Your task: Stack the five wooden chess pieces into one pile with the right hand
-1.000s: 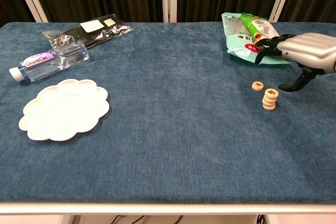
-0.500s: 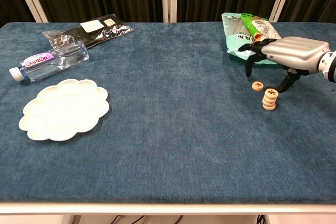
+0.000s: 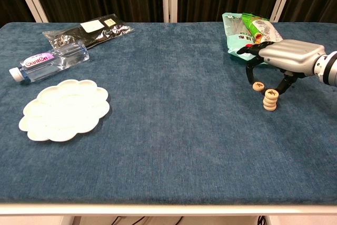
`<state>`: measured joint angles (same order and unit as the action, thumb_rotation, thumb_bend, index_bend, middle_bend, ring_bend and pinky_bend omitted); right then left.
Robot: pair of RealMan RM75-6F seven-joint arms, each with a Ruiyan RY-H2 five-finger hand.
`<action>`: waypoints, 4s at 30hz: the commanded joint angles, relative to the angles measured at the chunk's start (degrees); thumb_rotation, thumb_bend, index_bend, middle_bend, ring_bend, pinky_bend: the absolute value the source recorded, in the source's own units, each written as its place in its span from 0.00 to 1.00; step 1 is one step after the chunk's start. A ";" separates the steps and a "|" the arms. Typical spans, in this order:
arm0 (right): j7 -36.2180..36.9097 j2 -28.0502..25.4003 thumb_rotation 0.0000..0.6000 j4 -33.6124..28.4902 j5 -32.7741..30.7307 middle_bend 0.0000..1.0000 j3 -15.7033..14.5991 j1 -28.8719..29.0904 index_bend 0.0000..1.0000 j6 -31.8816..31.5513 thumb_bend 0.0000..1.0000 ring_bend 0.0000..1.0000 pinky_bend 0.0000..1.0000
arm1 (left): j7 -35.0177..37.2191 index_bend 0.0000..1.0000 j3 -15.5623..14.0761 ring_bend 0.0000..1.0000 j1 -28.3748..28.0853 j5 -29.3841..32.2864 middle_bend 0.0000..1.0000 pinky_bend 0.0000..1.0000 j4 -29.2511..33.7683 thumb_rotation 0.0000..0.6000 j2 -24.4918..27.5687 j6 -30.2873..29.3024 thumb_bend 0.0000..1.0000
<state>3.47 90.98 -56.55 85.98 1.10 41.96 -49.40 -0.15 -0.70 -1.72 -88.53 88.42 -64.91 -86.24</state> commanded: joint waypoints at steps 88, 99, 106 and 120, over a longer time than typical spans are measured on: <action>-12.77 -14.45 1.00 -24.33 -1.90 0.03 -0.62 -3.07 0.49 -0.89 0.25 0.00 0.00 | 0.08 0.05 -0.28 0.00 0.28 -0.83 0.00 0.00 0.72 1.00 0.44 -0.97 0.24; -12.55 -14.78 1.00 -24.89 -1.79 0.03 -0.62 -3.03 0.35 -0.84 0.24 0.00 0.00 | 0.30 0.05 -0.22 0.00 0.36 -0.86 0.00 0.00 0.66 1.00 0.50 -1.21 0.24; -11.41 -16.29 1.00 -25.93 -1.66 0.02 -0.90 -3.28 0.28 -0.79 0.24 0.00 0.00 | 0.38 0.05 -0.26 0.00 0.37 -1.06 0.00 0.00 0.73 1.00 0.55 -1.31 0.24; -5.71 -16.86 0.62 -27.01 -2.84 0.00 -0.72 -2.60 0.29 2.27 0.72 0.00 0.00 | 0.54 0.05 -0.25 0.00 0.30 -0.95 0.00 0.00 0.57 1.00 0.47 -1.10 0.24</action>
<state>-2.28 74.10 -83.59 83.14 0.41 39.32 -47.18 0.40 -0.95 -1.42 -89.49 88.99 -64.44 -87.33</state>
